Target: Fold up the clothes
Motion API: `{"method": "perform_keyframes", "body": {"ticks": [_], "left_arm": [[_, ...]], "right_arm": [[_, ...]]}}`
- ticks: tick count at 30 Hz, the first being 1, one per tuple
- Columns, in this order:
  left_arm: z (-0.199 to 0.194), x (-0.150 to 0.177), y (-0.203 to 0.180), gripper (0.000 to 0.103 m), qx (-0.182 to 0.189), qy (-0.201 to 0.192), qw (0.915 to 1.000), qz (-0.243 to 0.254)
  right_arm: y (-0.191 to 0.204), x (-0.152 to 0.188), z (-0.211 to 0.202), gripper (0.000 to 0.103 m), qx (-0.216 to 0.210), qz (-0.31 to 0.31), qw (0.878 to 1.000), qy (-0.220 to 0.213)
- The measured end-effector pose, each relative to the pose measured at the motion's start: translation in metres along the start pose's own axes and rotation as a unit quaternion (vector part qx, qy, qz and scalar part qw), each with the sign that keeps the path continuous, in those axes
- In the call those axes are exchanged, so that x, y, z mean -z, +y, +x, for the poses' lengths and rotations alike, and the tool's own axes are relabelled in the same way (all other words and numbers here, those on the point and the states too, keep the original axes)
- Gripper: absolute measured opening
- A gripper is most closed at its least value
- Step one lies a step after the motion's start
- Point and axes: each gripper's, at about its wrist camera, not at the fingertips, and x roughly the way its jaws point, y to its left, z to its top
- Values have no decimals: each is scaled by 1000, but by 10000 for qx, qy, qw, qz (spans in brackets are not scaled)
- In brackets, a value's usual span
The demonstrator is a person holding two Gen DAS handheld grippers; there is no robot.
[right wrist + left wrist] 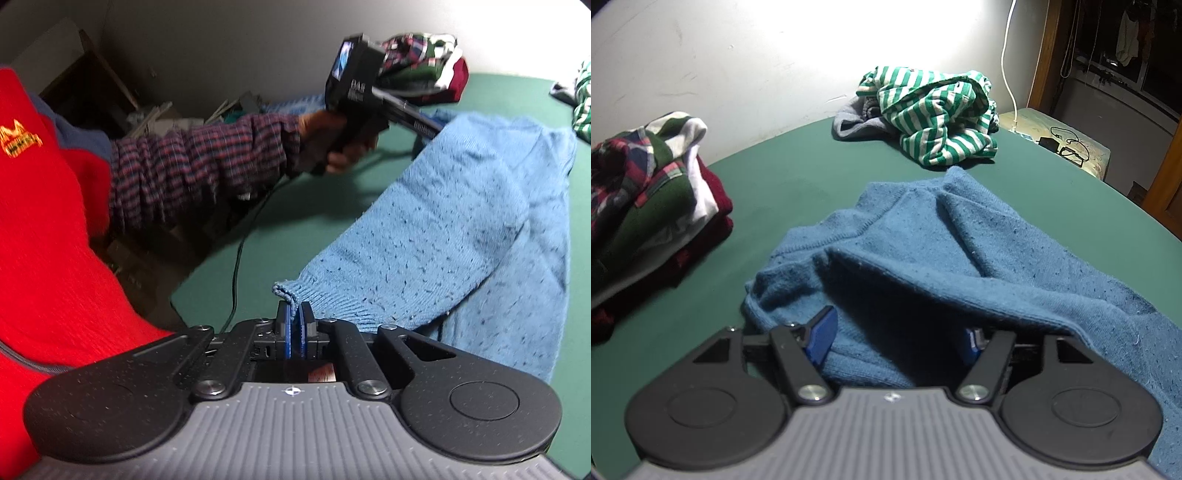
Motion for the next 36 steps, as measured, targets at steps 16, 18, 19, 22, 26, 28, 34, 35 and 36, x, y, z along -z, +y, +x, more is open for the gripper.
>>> {"method": "perform_keyframes", "body": {"ticks": [16, 18, 19, 22, 26, 28, 34, 35, 36], "left_arm": [[0, 3, -6, 77, -197, 121, 9990, 388], [-1, 2, -7, 80, -248, 126, 9984, 487], [-1, 2, -6, 80, -253, 132, 9983, 507], [-1, 2, -3, 80, -263, 157, 9980, 544], [-2, 2, 1, 81, -276, 190, 9977, 594], [-2, 2, 3, 83, -283, 207, 9975, 619], [-3, 4, 12, 84, -401, 248, 9964, 709], [-2, 2, 14, 83, -422, 248, 9965, 674], [0, 1, 16, 83, -434, 257, 9966, 648]], "right_arm": [[-9, 21, 40, 6, 123, -547, 9945, 884], [-9, 25, 45, 6, 142, -598, 9929, 1021], [-10, 26, 46, 6, 140, -603, 9923, 1069], [-13, 27, 51, 6, 97, -548, 9916, 1168], [-16, 34, 66, 6, 16, -375, 9887, 1449], [-14, 37, 68, 12, 57, -328, 9873, 1553], [-14, -7, 19, 28, 198, -232, 9987, 414], [-16, -17, 18, 43, 405, -164, 9990, 73], [-19, -26, 19, 44, 647, -109, 9975, -269]]}}
